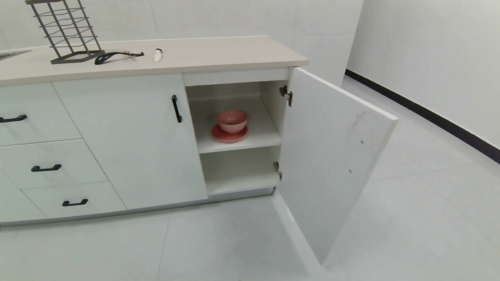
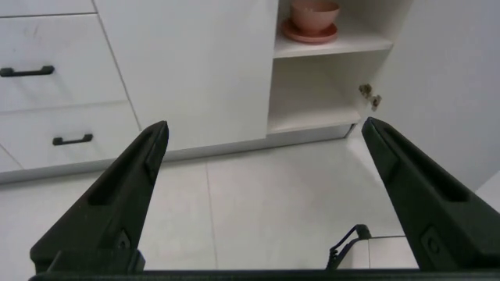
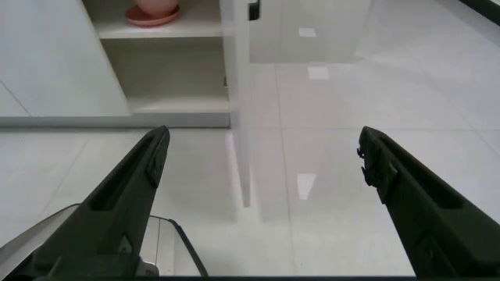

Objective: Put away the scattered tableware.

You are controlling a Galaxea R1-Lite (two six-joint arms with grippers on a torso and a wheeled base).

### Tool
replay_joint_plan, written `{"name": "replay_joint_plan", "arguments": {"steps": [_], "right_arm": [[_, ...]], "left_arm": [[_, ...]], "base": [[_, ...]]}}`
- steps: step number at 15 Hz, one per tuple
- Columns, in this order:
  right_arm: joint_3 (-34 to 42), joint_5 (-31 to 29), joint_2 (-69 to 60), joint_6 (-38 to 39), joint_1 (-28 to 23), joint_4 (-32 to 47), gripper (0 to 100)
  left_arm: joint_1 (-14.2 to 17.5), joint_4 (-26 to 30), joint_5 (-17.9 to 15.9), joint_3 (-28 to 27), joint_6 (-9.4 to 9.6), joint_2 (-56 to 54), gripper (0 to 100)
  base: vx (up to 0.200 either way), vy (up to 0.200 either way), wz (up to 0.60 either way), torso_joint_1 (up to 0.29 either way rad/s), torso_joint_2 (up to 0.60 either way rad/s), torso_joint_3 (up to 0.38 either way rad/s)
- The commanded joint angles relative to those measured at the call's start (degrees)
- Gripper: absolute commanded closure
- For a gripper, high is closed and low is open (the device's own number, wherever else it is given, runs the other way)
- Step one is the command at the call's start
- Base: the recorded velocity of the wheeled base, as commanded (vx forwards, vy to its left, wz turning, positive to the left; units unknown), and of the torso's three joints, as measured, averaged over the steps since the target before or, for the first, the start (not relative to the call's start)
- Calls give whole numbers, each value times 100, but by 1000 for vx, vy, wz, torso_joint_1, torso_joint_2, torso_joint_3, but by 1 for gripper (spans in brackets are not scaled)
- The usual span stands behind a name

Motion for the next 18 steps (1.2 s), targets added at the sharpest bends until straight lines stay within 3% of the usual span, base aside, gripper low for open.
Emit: {"name": "replay_joint_plan", "arguments": {"steps": [1,5,12,13,18], "right_arm": [[1,2,24,-2,2,-3,0],[1,2,24,16,2,-3,0],[1,11,24,-2,20,-12,0],[1,11,24,16,20,-3,100],[1,11,24,51,11,-3,100]], "left_arm": [[0,-5,-2,0,-4,0,0],[0,-5,-2,0,-4,0,0],[0,-5,-2,0,-4,0,0],[0,-5,-2,0,-4,0,0],[0,-5,7,0,-4,0,0]], "base": [[200,-200,0,2,7,2],[200,-200,0,5,1,1],[0,0,0,0,0,0],[0,0,0,0,0,0],[-40,0,0,0,0,0]]}}
